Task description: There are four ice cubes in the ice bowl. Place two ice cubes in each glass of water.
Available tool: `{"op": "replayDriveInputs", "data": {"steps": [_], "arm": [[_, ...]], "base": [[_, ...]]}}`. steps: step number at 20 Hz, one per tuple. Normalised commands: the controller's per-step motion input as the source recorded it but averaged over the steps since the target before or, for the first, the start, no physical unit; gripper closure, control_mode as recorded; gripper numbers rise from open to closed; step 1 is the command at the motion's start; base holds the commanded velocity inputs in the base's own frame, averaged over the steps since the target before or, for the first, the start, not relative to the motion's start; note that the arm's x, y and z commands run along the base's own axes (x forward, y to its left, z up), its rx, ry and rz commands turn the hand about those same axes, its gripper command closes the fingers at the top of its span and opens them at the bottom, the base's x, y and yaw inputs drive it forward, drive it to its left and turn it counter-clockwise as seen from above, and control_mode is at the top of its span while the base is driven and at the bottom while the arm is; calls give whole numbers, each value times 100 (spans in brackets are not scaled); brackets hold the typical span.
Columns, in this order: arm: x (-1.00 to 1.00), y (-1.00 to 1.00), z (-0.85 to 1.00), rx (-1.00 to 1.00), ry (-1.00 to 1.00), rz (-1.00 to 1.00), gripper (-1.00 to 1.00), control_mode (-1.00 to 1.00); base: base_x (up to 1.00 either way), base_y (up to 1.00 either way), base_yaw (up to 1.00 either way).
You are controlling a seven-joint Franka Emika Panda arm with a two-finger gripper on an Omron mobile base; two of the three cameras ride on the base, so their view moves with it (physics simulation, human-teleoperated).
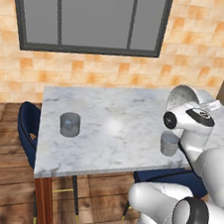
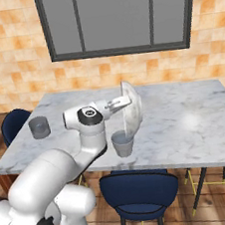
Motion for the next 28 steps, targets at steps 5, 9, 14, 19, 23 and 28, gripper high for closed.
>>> {"op": "replayDriveInputs", "data": {"steps": [5, 9, 14, 19, 23, 28], "arm": [[6, 10, 0, -6, 0, 0, 100, -100], [6, 3, 0, -5, 0, 0, 100, -100], [1, 0, 4, -4, 0, 0, 100, -100], [-5, 0, 16, -3, -2, 0, 100, -100], [-2, 0, 11, -7, 0, 0, 100, -100], [-11, 2, 18, -2, 0, 0, 100, -100]], "base": [[0, 0, 0], [0, 0, 0], [0, 0, 0], [0, 0, 0], [0, 0, 0], [0, 0, 0]]}}
